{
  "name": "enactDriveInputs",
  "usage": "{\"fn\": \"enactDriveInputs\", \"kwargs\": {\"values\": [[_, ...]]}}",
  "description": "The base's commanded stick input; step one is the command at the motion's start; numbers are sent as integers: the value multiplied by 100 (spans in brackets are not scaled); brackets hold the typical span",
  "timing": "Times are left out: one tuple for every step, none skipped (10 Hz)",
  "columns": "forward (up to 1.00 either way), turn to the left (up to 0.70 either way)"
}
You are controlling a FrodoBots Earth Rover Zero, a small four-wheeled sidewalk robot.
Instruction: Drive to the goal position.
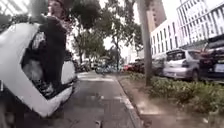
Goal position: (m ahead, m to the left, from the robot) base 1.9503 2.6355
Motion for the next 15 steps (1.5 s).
{"fn": "enactDriveInputs", "kwargs": {"values": [[45,3],[45,0],[62,0],[70,0],[70,0],[70,0],[70,0],[70,0],[70,0],[70,0],[70,0],[58,0],[45,0],[45,0],[45,0]]}}
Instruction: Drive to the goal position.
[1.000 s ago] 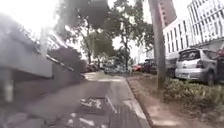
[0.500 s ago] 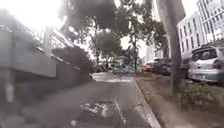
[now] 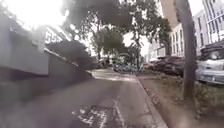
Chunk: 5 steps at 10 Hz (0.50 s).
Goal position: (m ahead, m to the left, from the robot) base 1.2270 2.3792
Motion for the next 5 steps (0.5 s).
{"fn": "enactDriveInputs", "kwargs": {"values": [[45,0],[45,0],[45,0],[58,0],[70,0]]}}
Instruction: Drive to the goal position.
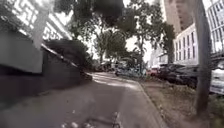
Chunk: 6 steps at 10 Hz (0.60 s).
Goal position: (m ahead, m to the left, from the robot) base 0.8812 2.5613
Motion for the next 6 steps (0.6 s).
{"fn": "enactDriveInputs", "kwargs": {"values": [[70,0],[70,0],[70,0],[70,0],[70,0],[70,0]]}}
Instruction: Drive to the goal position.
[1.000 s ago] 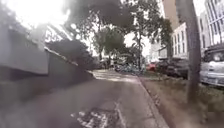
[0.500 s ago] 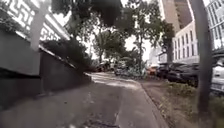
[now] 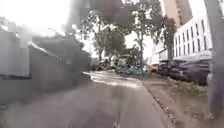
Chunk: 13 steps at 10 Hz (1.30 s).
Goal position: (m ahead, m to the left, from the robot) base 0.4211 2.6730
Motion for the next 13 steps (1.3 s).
{"fn": "enactDriveInputs", "kwargs": {"values": [[70,0],[64,0],[45,0],[45,0],[45,0],[45,-5],[45,-27],[45,-26],[45,-17],[45,0],[45,0],[45,0],[45,0]]}}
